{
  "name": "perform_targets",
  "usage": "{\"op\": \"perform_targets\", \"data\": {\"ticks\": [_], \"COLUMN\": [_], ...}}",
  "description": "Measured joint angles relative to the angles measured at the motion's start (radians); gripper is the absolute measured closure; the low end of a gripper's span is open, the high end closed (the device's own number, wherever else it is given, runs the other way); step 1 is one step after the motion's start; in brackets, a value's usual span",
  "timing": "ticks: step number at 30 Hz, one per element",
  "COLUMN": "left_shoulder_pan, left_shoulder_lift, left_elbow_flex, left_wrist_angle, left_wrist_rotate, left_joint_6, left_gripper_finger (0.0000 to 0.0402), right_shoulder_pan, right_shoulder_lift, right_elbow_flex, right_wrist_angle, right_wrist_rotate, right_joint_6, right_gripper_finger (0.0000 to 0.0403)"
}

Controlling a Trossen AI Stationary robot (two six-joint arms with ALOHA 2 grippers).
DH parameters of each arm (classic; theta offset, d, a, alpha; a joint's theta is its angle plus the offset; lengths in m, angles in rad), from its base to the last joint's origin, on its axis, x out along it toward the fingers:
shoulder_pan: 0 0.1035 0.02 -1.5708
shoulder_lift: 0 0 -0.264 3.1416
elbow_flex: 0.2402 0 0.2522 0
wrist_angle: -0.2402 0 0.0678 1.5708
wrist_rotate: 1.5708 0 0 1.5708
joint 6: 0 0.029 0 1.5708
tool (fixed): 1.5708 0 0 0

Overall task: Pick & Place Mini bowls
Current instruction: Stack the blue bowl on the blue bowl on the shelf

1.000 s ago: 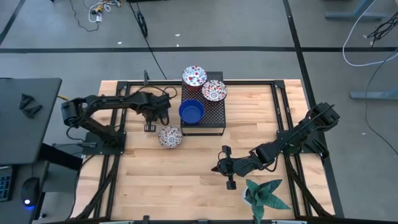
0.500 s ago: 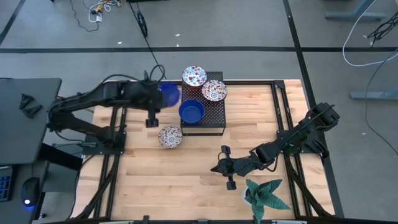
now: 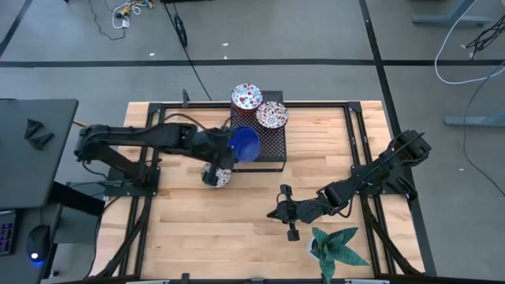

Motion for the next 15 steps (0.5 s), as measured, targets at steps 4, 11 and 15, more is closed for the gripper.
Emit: {"op": "perform_targets", "data": {"ticks": [4, 11, 15], "left_shoulder_pan": [0.038, 0.079, 0.080], "left_shoulder_lift": [0.045, 0.067, 0.067], "left_elbow_flex": [-0.001, -0.001, -0.001], "left_wrist_angle": [-0.070, -0.099, -0.095], "left_wrist_rotate": [-0.036, -0.040, -0.034], "left_joint_6": [-0.001, -0.019, -0.019], "left_gripper_finger": [0.0392, 0.0391, 0.0391], "right_shoulder_pan": [0.000, 0.000, 0.000], "right_shoulder_lift": [0.000, 0.000, 0.000], "right_elbow_flex": [0.000, 0.000, 0.000], "right_wrist_angle": [0.000, 0.001, 0.001], "right_wrist_rotate": [0.000, 0.000, 0.000], "right_joint_6": [0.000, -0.001, -0.001], "right_gripper_finger": [0.0394, 0.0396, 0.0396]}}
